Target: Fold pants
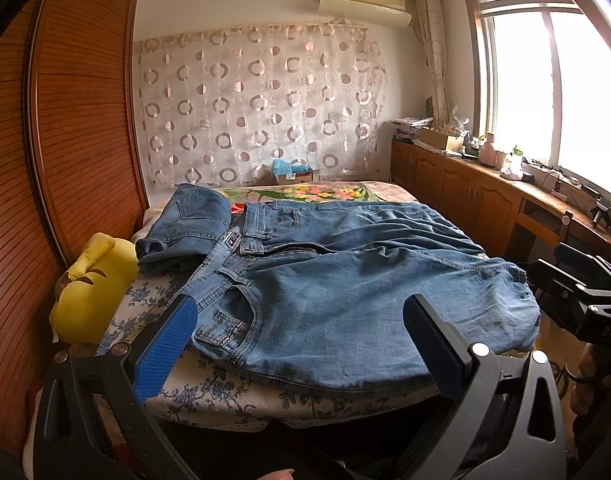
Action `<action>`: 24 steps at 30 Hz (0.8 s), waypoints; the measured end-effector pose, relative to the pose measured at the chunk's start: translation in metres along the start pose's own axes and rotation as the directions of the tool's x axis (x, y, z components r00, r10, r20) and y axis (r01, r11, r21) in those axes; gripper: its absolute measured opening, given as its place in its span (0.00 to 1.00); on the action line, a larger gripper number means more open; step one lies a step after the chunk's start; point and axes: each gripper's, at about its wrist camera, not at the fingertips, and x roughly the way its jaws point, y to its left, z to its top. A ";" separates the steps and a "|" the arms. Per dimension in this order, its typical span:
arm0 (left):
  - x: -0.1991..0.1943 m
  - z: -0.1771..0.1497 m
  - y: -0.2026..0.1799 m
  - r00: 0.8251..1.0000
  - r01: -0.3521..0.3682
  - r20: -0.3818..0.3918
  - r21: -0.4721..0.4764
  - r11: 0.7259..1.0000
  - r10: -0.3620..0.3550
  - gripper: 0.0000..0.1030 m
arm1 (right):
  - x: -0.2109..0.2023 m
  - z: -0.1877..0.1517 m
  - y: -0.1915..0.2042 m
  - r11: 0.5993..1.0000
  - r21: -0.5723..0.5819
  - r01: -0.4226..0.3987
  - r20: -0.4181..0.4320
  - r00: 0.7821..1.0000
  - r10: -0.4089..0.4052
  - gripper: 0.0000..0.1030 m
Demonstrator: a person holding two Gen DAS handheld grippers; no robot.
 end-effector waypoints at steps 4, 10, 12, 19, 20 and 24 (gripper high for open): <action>-0.001 -0.001 -0.001 1.000 0.002 0.002 -0.001 1.000 -0.002 1.00 | 0.000 0.000 -0.001 1.000 0.001 0.000 0.001 1.000 0.000 1.00; 0.001 0.002 -0.002 1.000 0.003 0.004 -0.001 1.000 -0.003 1.00 | 0.000 0.000 -0.001 1.000 0.001 -0.001 0.001 1.000 0.001 1.00; 0.000 0.002 -0.002 1.000 0.002 0.004 0.000 1.000 -0.002 1.00 | 0.000 0.001 -0.001 1.000 0.000 -0.002 0.001 1.000 0.002 1.00; -0.001 0.000 -0.003 1.000 0.002 0.005 0.000 1.000 -0.002 1.00 | 0.000 0.000 -0.001 1.000 0.000 -0.002 0.002 1.000 0.002 1.00; -0.002 0.000 -0.003 1.000 0.003 0.006 0.001 1.000 -0.003 1.00 | 0.000 0.001 -0.001 1.000 0.000 -0.002 0.001 1.000 0.002 1.00; -0.002 -0.001 -0.004 1.000 0.001 0.007 0.001 1.000 -0.001 1.00 | -0.001 0.001 -0.001 1.000 -0.001 -0.002 0.004 1.000 0.002 1.00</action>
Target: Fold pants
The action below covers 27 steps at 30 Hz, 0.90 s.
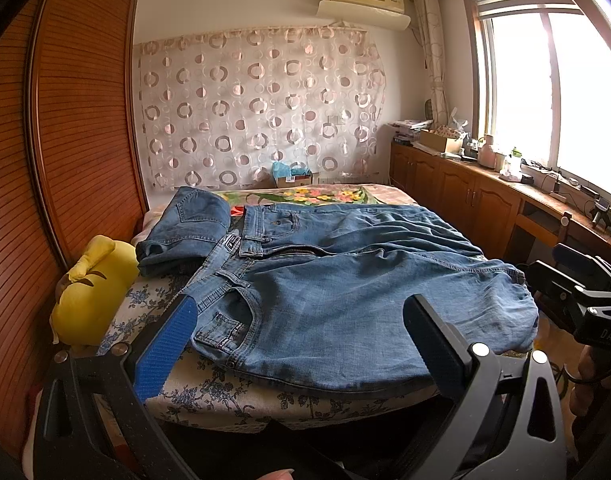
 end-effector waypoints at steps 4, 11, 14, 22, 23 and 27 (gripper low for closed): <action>-0.001 -0.001 -0.001 1.000 0.000 0.000 0.000 1.000 0.000 1.00 | 0.000 0.000 0.000 1.000 0.001 0.000 0.000 1.000 0.000 1.00; -0.003 -0.002 -0.002 1.000 0.000 0.002 0.001 1.000 0.000 1.00 | 0.000 0.000 0.000 1.000 0.000 0.000 0.000 1.000 0.000 1.00; -0.003 -0.003 -0.002 1.000 0.000 0.002 0.001 1.000 0.000 1.00 | 0.000 0.000 0.000 1.000 -0.001 0.001 0.001 1.000 -0.001 1.00; -0.005 -0.005 -0.004 1.000 -0.001 0.003 0.003 1.000 0.001 1.00 | -0.001 0.001 0.002 1.000 -0.002 -0.001 0.003 1.000 0.001 1.00; -0.005 -0.005 -0.004 1.000 -0.001 0.003 0.002 1.000 0.001 1.00 | -0.001 0.001 0.002 1.000 -0.003 -0.001 0.003 1.000 0.001 1.00; -0.010 -0.002 -0.003 1.000 0.004 -0.003 0.002 1.000 -0.004 1.00 | -0.001 0.001 0.002 1.000 -0.004 -0.001 0.003 1.000 0.001 1.00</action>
